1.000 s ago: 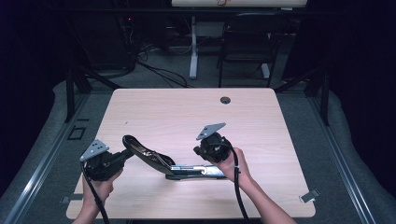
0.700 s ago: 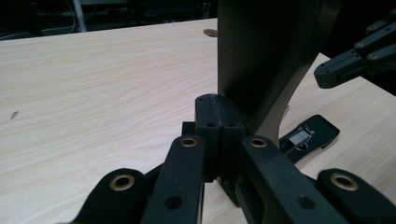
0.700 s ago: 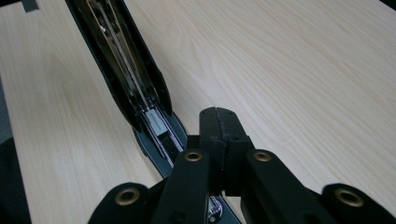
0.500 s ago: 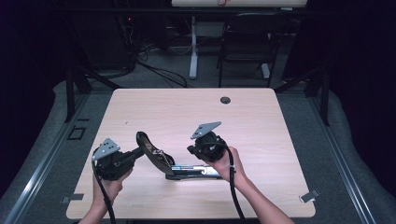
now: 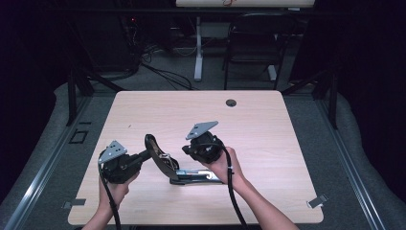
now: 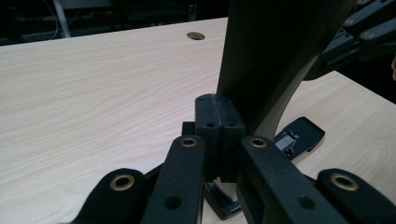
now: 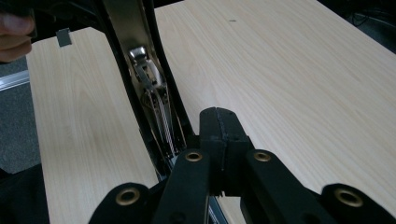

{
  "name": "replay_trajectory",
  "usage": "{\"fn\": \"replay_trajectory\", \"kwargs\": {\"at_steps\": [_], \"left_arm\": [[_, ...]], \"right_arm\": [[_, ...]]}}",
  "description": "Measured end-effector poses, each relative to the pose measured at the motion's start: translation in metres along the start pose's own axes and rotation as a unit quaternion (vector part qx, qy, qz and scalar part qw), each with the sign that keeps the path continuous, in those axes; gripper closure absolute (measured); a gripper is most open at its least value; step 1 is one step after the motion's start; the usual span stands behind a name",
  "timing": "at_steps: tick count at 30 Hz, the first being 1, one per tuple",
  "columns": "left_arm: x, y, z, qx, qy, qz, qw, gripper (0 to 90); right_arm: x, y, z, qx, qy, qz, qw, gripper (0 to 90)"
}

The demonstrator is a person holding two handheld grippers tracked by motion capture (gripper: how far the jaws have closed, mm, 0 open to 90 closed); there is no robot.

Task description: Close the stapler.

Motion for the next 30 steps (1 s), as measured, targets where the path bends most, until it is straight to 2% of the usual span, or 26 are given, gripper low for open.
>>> {"fn": "replay_trajectory", "kwargs": {"at_steps": [4, 12, 16, 21, 30], "left_arm": [[0.004, 0.001, -0.001, 0.003, -0.002, 0.006, 1.0000, 90.0], [0.011, 0.005, 0.000, 0.009, -0.008, 0.012, 0.9999, 90.0], [0.014, 0.008, 0.001, -0.003, -0.008, 0.020, 0.9998, 90.0], [0.016, 0.012, 0.003, -0.002, -0.014, 0.025, 0.9996, 90.0], [0.022, 0.023, 0.010, 0.012, -0.032, 0.043, 0.9985, 90.0]], "right_arm": [[0.003, -0.004, -0.008, -0.003, 0.007, -0.002, 1.0000, 90.0], [0.003, -0.009, -0.016, -0.012, 0.002, -0.007, 0.9999, 90.0], [0.002, -0.011, -0.021, -0.017, 0.005, -0.009, 0.9998, 90.0], [0.001, -0.015, -0.029, -0.025, 0.010, -0.010, 0.9996, 90.0], [-0.001, -0.023, -0.040, -0.035, 0.021, -0.017, 0.9990, 90.0]]}}
Point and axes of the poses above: each handheld gripper's, and its own axes: x roughly forward along the jaws, z roughly out of its underside, y roughly to its right, the point moved 10 cm from there along x, roughly forward along the jaws, and after that the axes turned 9 degrees about y, right-handed, at the moved point
